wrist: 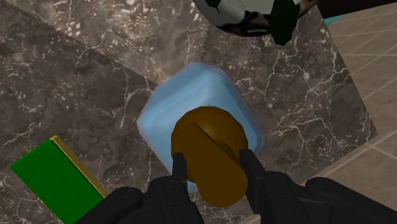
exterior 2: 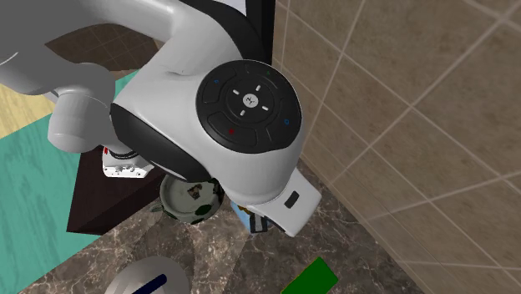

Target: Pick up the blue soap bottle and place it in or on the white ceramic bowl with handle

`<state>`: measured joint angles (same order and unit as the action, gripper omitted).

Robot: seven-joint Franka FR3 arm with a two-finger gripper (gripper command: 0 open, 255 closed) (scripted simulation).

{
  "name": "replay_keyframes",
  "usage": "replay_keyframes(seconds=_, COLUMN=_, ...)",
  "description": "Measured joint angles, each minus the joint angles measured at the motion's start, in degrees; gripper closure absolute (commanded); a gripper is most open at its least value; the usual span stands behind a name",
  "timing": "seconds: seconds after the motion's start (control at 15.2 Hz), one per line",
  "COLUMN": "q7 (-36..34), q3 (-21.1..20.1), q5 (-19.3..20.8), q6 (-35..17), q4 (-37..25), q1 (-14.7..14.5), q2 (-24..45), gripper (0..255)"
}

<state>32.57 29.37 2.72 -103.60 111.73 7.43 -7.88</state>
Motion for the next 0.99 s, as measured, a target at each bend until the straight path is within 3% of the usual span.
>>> replay_keyframes(seconds=0.33, q7=-0.1, q3=0.0, q5=0.0, q6=0.4, q4=-0.3, q1=0.0, q2=0.0, gripper=255)
replay_keyframes(seconds=0.99, q7=-0.1, q3=-0.3, q5=-0.2, q6=7.8, q4=-8.0, q1=-0.2, q2=0.2, gripper=255)
